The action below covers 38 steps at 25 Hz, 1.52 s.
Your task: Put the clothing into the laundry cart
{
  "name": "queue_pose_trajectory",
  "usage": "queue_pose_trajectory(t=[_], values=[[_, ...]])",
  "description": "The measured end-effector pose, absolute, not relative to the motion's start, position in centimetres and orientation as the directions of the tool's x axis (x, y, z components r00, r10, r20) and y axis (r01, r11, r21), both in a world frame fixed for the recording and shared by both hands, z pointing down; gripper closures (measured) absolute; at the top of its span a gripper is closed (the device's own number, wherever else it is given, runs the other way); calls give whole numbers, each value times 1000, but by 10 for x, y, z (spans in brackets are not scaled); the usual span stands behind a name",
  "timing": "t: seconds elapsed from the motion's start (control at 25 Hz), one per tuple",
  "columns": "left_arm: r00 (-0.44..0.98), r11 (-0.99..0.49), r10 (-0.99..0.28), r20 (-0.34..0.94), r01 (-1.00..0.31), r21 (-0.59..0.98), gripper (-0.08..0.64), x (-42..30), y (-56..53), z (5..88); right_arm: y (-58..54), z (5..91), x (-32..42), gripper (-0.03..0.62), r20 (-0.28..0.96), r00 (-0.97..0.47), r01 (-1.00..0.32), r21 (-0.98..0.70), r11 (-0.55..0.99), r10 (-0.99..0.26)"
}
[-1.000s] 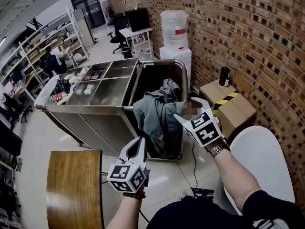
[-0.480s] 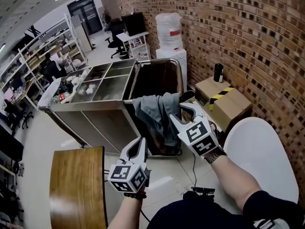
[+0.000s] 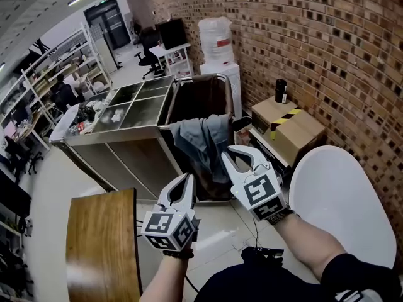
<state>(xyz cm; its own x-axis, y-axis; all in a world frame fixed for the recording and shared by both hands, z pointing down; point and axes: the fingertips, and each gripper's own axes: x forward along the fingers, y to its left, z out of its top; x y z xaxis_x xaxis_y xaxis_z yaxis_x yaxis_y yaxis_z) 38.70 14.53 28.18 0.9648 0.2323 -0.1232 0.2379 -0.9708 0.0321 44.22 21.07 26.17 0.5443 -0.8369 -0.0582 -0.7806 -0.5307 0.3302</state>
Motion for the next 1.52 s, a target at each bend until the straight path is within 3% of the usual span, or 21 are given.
queue_pose_trajectory(t=[0.56,1.52], values=[[955,-966,256,-153,260,7,558,363,171,269,229,267,383,591,-53,552,-811,198,-550,-832],[945,-957,286,-161,288,-6,558,376,188,265,233,271,378,592,-59,554,-808,200,-554,-830]])
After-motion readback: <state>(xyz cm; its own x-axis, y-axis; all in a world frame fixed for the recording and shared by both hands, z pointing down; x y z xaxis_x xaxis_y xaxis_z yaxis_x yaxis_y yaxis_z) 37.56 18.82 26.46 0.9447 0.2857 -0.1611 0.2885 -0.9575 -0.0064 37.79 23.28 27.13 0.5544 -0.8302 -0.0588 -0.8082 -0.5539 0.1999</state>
